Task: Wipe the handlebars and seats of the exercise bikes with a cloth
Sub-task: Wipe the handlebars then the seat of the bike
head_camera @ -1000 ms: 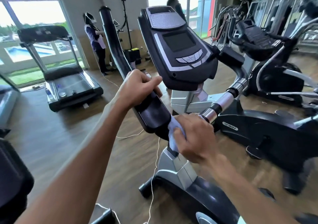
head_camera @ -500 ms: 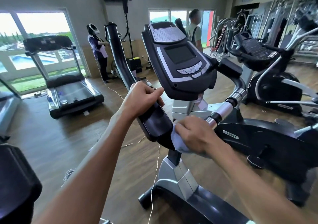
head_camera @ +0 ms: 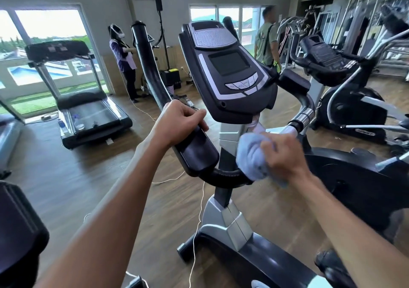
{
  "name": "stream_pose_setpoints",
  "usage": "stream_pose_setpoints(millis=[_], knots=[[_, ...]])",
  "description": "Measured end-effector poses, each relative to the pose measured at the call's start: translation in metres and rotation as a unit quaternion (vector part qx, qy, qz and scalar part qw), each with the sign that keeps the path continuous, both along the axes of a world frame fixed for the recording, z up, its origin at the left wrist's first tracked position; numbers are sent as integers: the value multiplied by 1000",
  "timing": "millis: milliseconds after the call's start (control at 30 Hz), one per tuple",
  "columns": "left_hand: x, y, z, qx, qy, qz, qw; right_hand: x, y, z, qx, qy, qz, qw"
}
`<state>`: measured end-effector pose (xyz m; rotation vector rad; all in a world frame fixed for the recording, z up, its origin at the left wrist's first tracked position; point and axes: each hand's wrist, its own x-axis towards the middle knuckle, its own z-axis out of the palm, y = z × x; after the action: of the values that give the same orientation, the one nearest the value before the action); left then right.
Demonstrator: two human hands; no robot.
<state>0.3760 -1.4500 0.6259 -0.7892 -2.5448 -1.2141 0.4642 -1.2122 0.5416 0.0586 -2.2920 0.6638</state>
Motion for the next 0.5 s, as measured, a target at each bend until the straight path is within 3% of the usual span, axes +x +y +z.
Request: stream_pose_setpoints(millis=[100,233,333,500], knots=[[-2,2,-2,2,5,3,1000,1,22,9,-58,22,-84,995],[-2,4,0,4,3,10,1000,18,-41,-5,59,-40,11,997],[1,5,1,4,4,13,1000,35,-82,-23,67,-52,31,996],[4,6,1,5,4,13,1000,21,-70,-8,67,-61,27,995]])
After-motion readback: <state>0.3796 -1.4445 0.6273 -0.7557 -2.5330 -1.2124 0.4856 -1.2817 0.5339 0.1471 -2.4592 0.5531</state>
